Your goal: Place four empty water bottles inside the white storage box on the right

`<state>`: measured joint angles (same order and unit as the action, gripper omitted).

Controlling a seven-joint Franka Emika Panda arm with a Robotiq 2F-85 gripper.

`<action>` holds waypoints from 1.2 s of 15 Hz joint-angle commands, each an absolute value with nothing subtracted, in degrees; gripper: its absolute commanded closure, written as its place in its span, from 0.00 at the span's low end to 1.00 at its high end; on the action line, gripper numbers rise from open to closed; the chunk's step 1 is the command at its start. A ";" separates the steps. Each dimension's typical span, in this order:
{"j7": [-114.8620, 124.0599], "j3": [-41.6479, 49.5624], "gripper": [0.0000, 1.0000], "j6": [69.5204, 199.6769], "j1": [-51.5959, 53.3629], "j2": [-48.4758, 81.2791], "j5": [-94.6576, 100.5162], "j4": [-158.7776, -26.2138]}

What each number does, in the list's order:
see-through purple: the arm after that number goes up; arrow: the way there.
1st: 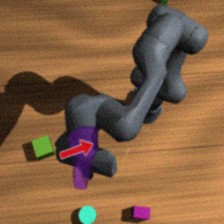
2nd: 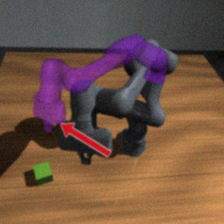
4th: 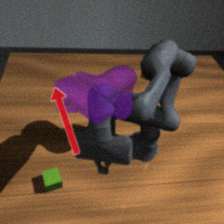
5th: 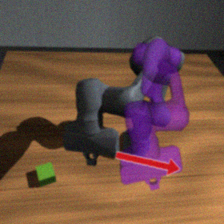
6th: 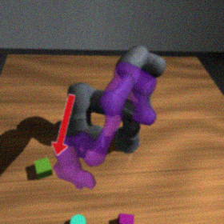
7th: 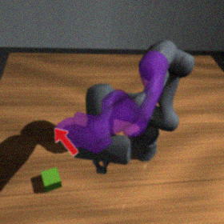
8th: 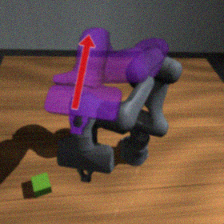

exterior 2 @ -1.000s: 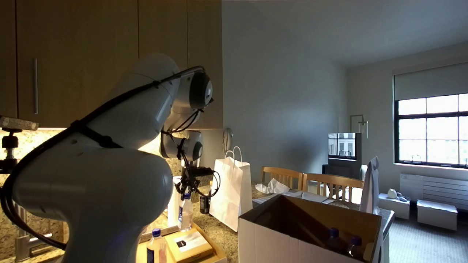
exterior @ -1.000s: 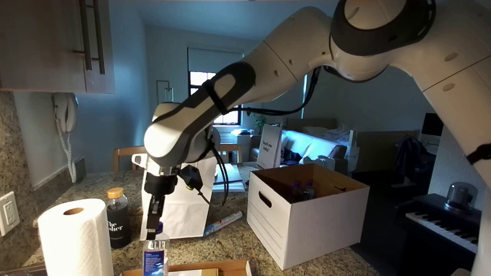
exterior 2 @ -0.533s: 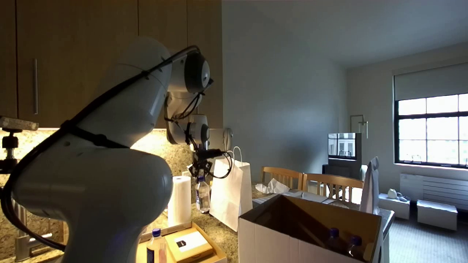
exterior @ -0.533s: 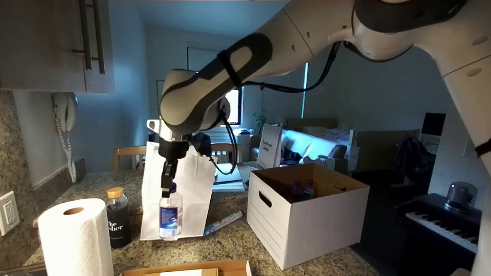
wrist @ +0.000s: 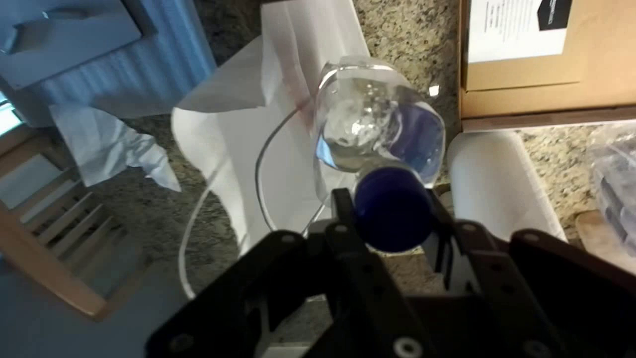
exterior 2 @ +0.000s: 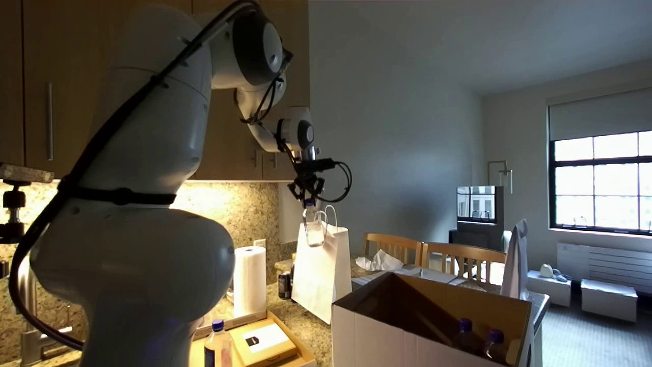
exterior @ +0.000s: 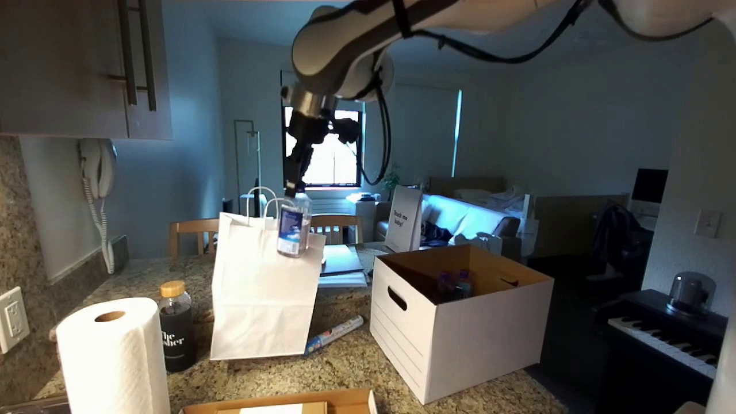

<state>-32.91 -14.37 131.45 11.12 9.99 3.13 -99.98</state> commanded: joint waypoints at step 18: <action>-32.16 2.74 0.89 126.97 -2.11 -0.95 -17.50 -98.52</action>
<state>-32.92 1.45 128.27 -0.37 0.13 -15.42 -97.90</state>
